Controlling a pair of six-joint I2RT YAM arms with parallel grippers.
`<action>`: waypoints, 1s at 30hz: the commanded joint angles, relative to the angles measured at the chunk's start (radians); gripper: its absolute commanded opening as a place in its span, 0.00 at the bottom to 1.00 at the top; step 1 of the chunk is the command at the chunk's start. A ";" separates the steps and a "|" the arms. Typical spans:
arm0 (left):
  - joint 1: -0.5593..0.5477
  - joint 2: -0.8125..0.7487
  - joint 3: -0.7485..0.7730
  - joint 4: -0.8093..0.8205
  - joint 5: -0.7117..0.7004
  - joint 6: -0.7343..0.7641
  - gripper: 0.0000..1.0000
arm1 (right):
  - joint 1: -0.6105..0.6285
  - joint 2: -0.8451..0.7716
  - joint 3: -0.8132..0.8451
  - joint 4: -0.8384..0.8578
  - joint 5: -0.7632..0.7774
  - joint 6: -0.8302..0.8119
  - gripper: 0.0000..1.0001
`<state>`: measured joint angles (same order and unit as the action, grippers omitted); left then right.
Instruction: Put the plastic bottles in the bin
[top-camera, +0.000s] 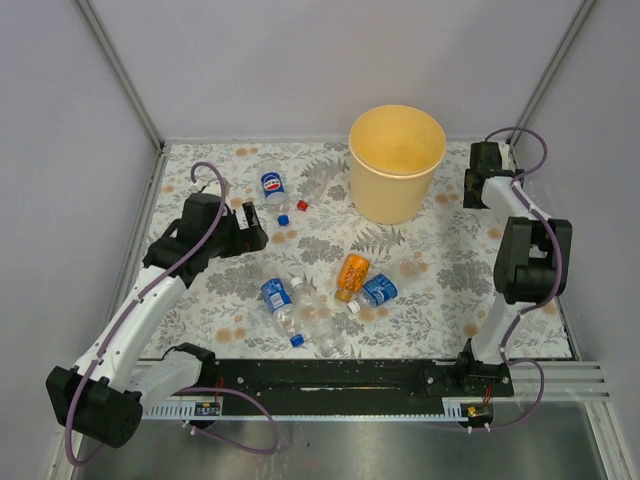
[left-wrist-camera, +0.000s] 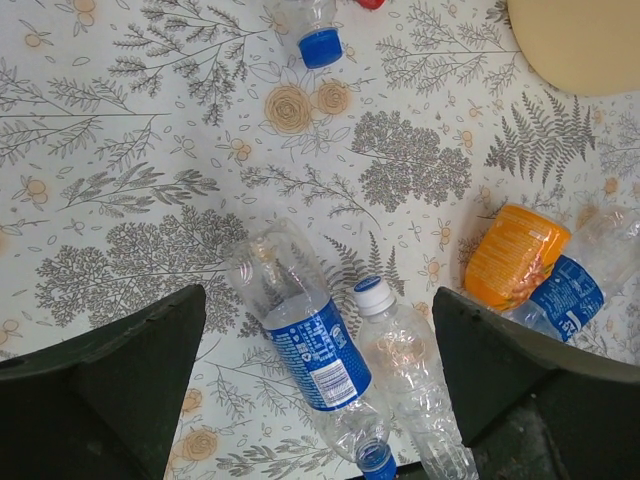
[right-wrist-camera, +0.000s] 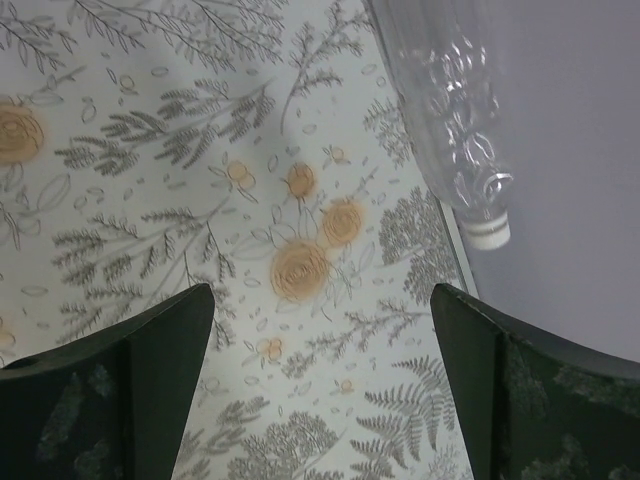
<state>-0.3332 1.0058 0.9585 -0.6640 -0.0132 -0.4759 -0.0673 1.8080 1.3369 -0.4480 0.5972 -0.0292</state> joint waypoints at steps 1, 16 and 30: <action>-0.007 0.020 0.051 0.020 0.097 -0.015 0.99 | -0.028 0.124 0.186 -0.037 -0.031 -0.051 0.99; -0.010 0.030 0.037 0.020 0.110 -0.017 0.99 | -0.138 0.402 0.380 -0.087 0.061 -0.103 0.99; -0.023 0.033 0.017 0.026 0.156 0.006 0.99 | -0.262 0.488 0.490 -0.103 0.065 -0.120 0.99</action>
<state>-0.3515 1.0363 0.9726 -0.6640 0.1116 -0.4866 -0.3164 2.2662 1.7668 -0.5285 0.6540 -0.1383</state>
